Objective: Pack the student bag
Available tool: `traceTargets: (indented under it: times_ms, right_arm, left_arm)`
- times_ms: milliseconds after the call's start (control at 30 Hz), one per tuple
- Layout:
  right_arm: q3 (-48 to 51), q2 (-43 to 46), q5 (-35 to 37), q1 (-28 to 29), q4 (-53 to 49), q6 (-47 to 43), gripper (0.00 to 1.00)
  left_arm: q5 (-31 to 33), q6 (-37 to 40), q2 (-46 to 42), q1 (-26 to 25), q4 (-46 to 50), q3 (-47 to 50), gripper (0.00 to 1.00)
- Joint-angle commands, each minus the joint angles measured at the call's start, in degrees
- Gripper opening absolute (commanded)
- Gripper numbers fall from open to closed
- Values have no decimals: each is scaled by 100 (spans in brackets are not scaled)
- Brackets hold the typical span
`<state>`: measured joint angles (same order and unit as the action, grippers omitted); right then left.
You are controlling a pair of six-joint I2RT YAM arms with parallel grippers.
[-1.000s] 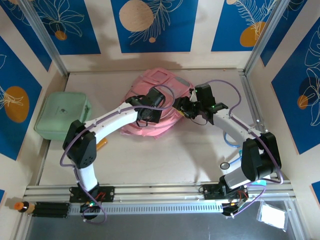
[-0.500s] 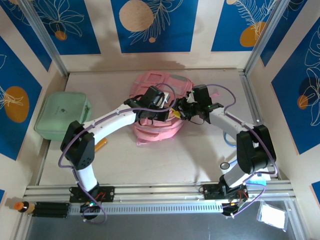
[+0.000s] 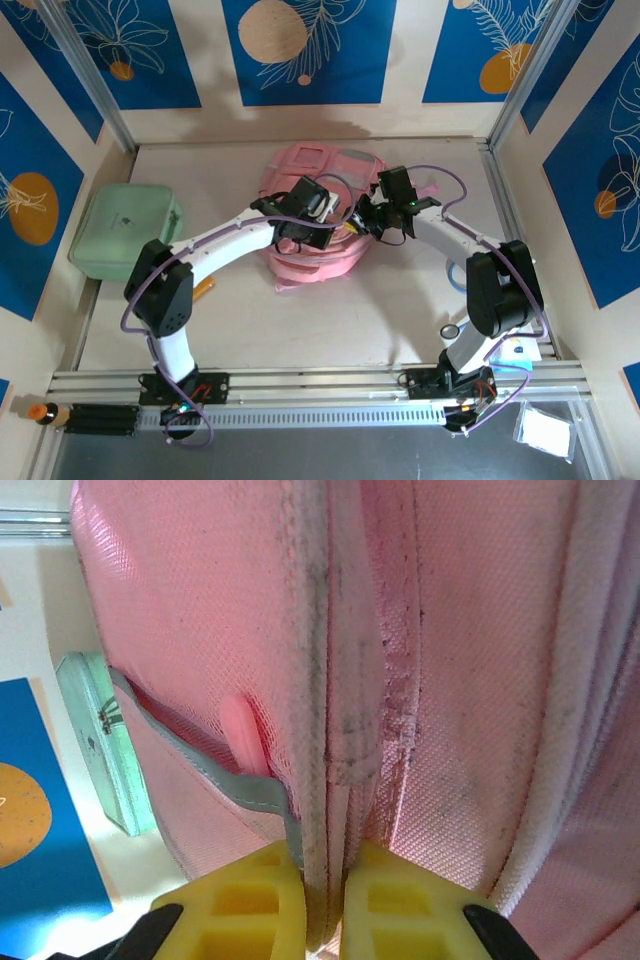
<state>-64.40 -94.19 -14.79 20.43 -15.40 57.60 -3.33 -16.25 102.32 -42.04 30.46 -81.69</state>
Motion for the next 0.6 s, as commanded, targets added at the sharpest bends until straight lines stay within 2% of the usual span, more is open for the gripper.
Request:
traceTargets:
  times_ms: [0, 367, 567]
  right_arm:
    - [-74, 286, 571, -241, -302, -287, 8]
    - [-285, 275, 411, -916, -855, -1411, 7]
    - [-421, 178, 300, -1160, -937, -1707, 8]
  left_arm:
    - [436, 219, -349, 388, 404, 283, 0]
    - [553, 201, -825, 1365, 112, 1043, 0]
    - [488, 555, -550, 1488, 1, 789, 0]
